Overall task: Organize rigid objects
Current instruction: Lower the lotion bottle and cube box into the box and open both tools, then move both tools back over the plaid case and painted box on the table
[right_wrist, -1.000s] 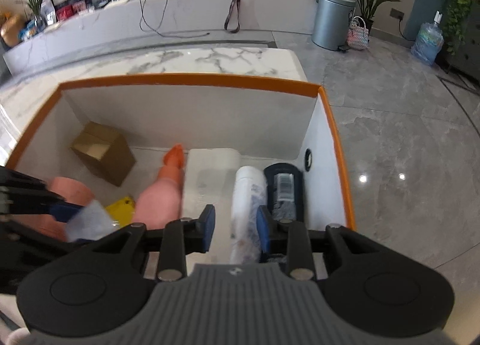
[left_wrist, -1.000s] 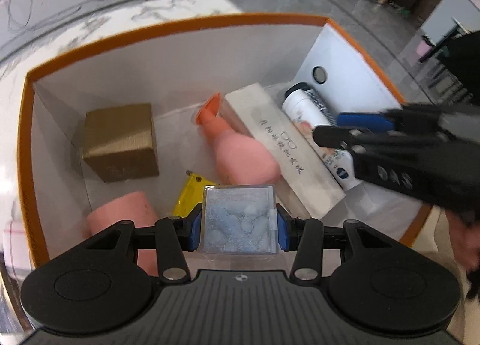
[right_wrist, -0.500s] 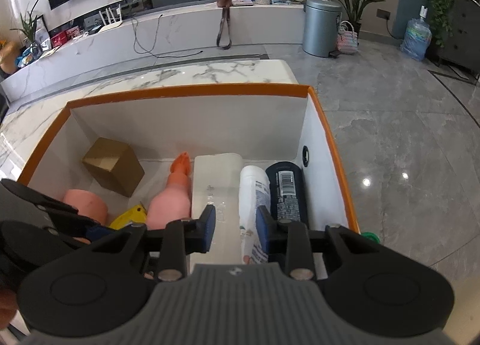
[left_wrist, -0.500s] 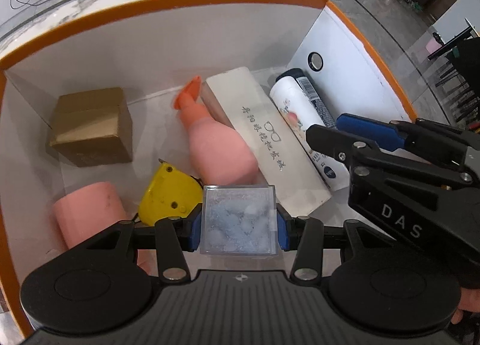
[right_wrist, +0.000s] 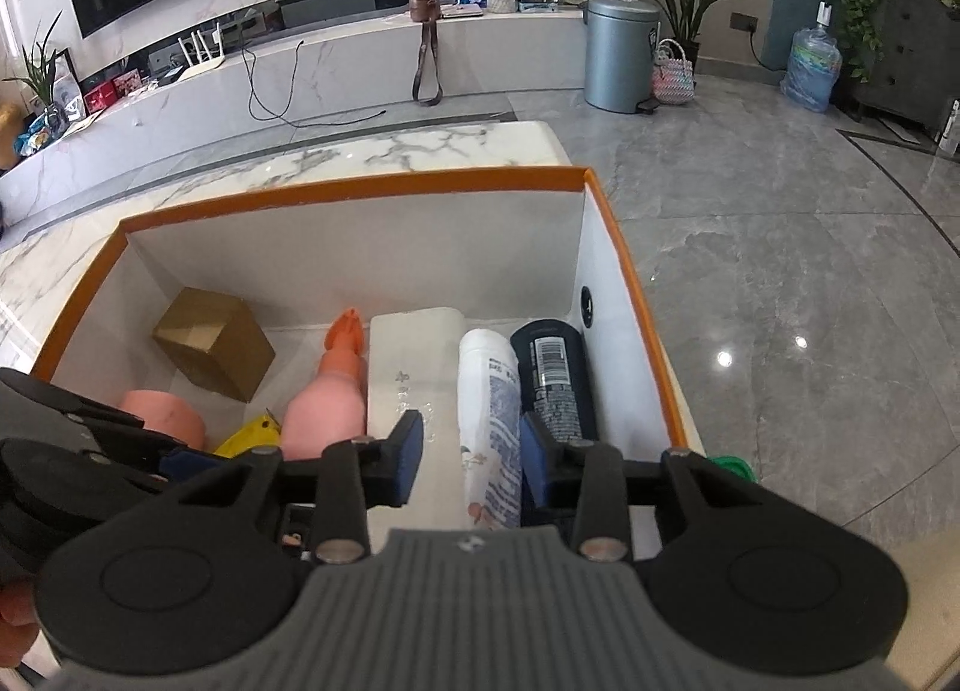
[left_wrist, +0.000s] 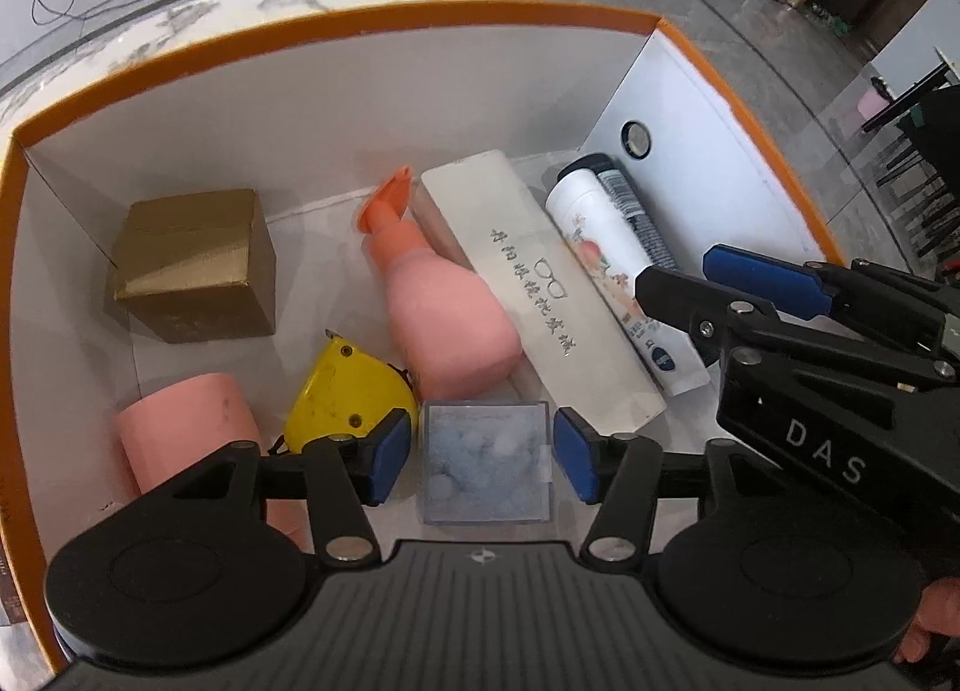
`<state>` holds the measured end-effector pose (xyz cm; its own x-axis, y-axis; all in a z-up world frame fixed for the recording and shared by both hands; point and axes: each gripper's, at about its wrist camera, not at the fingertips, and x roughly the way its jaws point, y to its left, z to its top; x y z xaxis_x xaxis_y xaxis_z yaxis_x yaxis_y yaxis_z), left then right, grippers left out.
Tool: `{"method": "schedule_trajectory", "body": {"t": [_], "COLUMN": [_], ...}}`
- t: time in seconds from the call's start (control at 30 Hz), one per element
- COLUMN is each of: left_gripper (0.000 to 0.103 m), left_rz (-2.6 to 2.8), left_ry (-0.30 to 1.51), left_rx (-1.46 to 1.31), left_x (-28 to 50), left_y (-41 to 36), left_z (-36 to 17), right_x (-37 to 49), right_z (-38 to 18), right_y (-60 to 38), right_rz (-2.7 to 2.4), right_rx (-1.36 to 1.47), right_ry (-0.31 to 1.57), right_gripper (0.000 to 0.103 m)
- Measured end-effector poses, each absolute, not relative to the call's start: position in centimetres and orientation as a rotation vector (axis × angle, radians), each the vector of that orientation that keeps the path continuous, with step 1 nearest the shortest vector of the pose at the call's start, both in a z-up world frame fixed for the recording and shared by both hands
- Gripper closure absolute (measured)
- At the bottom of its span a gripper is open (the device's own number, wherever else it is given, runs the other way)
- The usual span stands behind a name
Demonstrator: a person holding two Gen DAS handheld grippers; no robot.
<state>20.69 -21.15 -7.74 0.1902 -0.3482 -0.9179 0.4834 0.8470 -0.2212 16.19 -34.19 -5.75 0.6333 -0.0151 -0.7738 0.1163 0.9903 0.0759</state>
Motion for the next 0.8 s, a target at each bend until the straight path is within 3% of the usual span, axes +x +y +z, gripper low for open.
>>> {"method": "schedule_trajectory", "body": {"t": [0.3,0.8], "left_gripper": [0.038,0.038], "left_rz": [-0.597,-0.465], "left_ry": [1.114,0.962], "left_rx": [0.077,0.022], "left_x": [18.9,16.6], "left_y": [-18.0,-7.9], "left_z": [-4.4,0.3], "right_x": [15.2,14.3], "right_z": [-3.7,-0.9], "right_y": [-33.0,-24.2], "right_rz": [-0.052,0.135], "right_rx": [0.12,-0.02], "right_ry": [0.828,0.79], "right_gripper": [0.059,0.06]}}
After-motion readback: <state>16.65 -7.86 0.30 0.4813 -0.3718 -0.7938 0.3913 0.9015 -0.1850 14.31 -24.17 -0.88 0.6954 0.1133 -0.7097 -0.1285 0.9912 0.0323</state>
